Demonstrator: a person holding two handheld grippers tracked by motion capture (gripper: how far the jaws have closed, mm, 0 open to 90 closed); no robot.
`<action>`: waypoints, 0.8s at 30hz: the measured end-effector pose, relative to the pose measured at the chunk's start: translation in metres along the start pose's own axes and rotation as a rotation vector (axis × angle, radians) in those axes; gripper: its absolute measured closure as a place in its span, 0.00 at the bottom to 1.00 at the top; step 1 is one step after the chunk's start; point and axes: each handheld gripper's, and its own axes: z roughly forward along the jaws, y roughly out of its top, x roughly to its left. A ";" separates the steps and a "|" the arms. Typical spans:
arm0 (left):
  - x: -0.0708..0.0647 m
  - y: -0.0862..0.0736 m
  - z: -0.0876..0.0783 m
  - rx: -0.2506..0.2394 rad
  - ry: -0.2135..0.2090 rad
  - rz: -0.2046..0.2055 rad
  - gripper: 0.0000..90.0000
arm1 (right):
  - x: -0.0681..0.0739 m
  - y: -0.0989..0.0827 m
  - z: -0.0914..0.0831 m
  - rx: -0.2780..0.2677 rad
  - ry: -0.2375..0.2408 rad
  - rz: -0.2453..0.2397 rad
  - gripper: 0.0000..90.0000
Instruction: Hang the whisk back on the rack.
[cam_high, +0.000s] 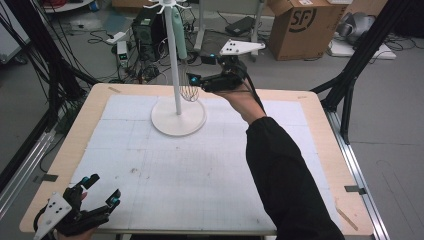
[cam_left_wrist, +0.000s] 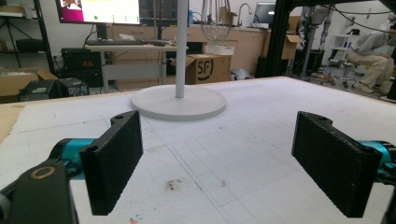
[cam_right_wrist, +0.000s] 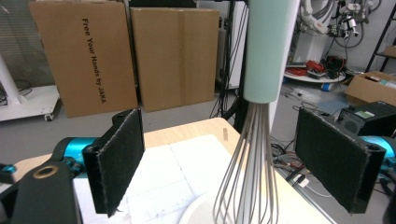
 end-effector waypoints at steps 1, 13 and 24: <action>-0.001 0.000 0.000 0.002 0.002 0.002 0.19 | 0.002 -0.001 -0.004 -0.010 -0.001 -0.001 0.17; -0.004 0.000 0.005 0.008 -0.009 0.013 0.19 | 0.014 -0.018 -0.048 -0.046 -0.053 0.007 0.17; -0.006 0.000 0.011 0.013 -0.023 0.017 0.19 | 0.023 -0.044 -0.068 -0.063 -0.066 0.033 0.17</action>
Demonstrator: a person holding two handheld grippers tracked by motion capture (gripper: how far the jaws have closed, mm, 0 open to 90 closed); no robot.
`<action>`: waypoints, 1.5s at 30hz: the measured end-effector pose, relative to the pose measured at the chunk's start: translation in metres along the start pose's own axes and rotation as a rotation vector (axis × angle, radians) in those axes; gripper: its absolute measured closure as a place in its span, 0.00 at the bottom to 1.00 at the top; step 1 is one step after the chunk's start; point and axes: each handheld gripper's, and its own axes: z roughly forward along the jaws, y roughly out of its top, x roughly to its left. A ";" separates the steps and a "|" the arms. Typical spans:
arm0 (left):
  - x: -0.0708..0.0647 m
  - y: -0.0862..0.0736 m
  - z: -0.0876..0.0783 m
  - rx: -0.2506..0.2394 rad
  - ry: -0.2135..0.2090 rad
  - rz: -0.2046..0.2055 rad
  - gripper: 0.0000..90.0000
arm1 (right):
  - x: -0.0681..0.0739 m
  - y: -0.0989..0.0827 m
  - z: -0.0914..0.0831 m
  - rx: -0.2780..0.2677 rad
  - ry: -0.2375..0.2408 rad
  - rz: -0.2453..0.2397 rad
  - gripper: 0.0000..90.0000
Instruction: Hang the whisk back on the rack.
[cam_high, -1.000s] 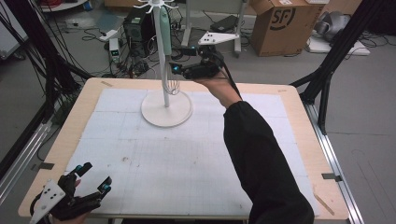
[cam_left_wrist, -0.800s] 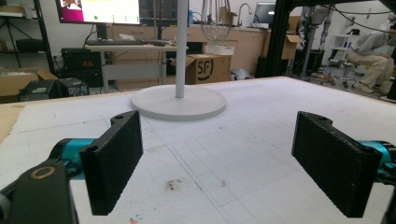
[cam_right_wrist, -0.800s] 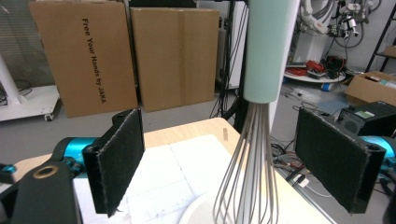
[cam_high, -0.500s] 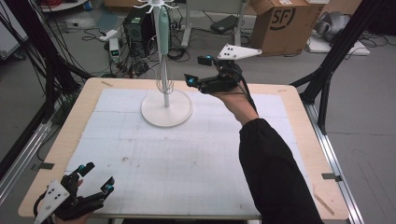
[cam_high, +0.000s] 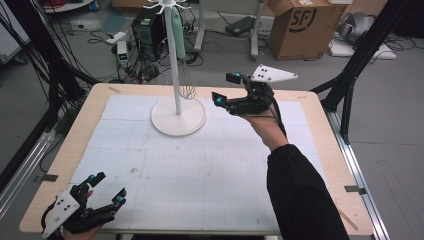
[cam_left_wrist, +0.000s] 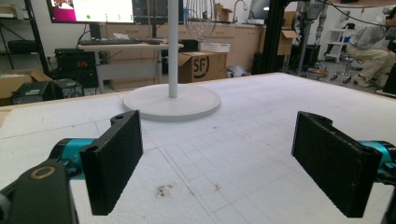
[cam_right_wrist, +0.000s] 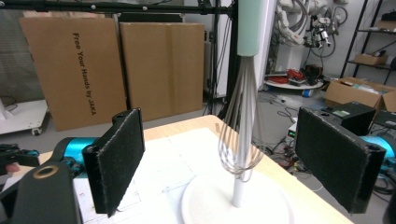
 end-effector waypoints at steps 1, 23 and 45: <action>0.000 0.000 0.000 0.000 0.000 0.001 0.19 | 0.002 -0.002 -0.001 -0.006 -0.001 0.002 0.17; -0.003 0.001 0.011 0.000 -0.021 0.010 0.19 | 0.017 -0.038 -0.047 -0.017 -0.044 0.036 0.17; -0.004 0.003 0.015 -0.055 0.020 0.018 0.18 | 0.034 -0.085 -0.095 -0.035 -0.122 0.064 0.17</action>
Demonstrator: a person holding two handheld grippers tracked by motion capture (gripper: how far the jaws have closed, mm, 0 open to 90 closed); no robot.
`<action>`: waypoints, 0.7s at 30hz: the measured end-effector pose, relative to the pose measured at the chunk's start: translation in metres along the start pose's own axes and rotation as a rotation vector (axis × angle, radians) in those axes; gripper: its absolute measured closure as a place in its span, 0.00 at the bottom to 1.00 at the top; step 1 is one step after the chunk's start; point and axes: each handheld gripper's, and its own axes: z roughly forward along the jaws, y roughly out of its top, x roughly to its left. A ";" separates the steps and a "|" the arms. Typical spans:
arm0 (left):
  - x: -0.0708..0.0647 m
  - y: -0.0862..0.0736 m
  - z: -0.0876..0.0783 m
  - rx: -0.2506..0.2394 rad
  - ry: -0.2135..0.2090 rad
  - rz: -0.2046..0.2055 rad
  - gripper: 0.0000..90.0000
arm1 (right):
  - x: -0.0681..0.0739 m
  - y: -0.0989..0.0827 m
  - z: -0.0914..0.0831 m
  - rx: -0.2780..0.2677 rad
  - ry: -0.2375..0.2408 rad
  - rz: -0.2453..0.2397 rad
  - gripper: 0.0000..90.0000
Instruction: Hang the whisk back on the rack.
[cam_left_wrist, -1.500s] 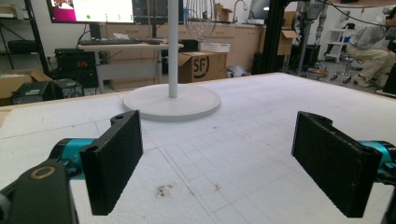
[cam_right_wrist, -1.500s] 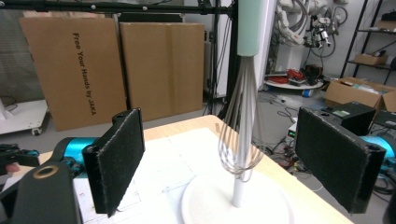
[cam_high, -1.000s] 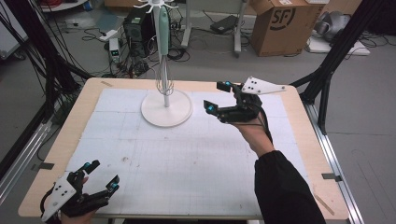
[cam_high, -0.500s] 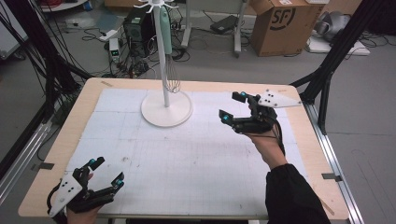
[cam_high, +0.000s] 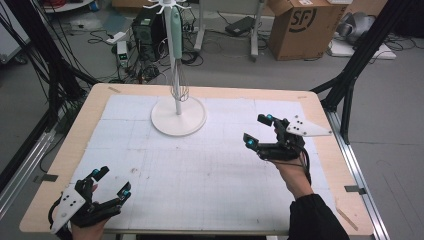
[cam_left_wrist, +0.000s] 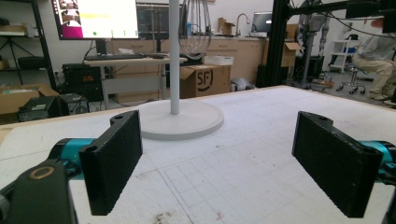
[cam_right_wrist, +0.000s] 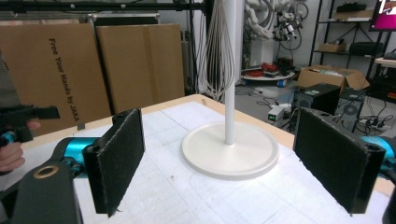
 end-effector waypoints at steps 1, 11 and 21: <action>0.000 0.000 0.000 0.003 0.000 0.003 0.18 | 0.001 -0.003 -0.002 -0.003 0.002 0.006 0.17; -0.001 0.000 0.001 0.003 -0.006 0.003 0.18 | 0.008 -0.019 -0.013 -0.010 -0.017 0.009 0.17; -0.002 0.000 0.001 0.000 -0.009 0.003 0.19 | 0.014 -0.031 -0.027 -0.032 -0.043 0.021 0.18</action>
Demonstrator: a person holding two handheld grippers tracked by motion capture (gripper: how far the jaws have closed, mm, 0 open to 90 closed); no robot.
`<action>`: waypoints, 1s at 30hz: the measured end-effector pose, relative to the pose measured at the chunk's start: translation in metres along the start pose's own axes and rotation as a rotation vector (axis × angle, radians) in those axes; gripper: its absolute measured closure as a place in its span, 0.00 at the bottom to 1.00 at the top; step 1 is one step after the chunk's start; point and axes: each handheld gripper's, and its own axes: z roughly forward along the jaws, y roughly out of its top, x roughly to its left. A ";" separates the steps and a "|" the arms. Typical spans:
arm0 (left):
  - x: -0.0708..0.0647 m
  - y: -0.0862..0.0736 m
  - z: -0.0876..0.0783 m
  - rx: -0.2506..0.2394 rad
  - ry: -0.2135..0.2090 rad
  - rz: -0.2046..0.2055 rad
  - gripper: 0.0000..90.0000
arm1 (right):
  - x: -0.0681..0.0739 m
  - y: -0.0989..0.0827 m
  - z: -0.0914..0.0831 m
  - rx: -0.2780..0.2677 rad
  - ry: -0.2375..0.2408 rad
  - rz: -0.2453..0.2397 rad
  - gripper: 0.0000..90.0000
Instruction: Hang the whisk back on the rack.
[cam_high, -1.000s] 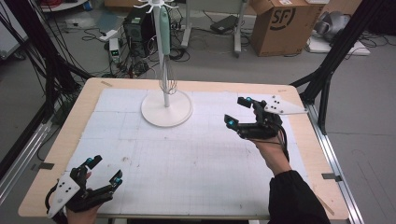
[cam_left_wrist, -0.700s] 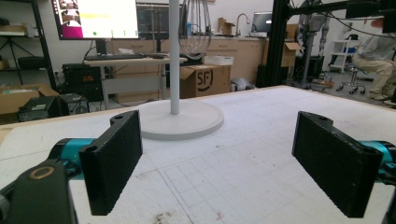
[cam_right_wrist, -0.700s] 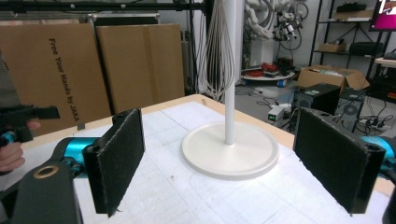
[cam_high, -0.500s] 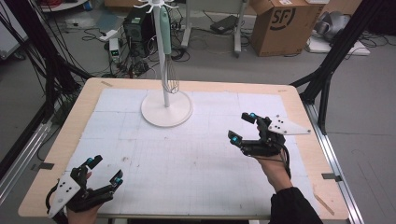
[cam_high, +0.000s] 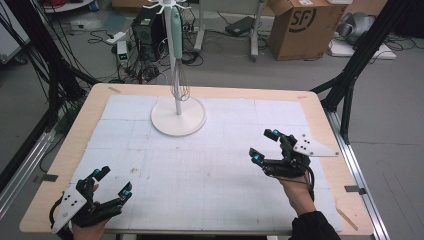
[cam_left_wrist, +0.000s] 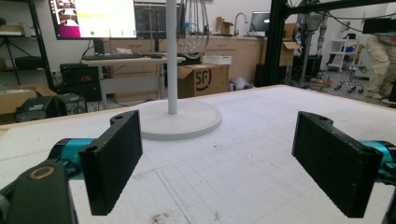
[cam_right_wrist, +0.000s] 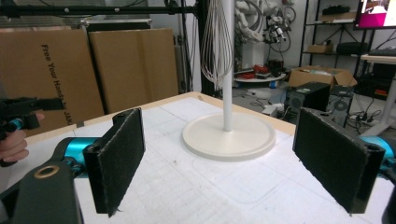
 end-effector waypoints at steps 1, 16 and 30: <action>0.000 0.000 0.000 0.001 -0.002 0.002 0.18 | 0.001 -0.002 -0.002 -0.004 0.000 0.008 0.18; -0.001 -0.001 -0.002 -0.017 0.003 -0.001 0.18 | 0.016 -0.030 -0.030 -0.050 -0.043 0.023 0.18; 0.006 -0.008 -0.001 0.012 0.053 0.008 0.18 | 0.017 -0.046 -0.049 -0.113 -0.073 0.028 0.18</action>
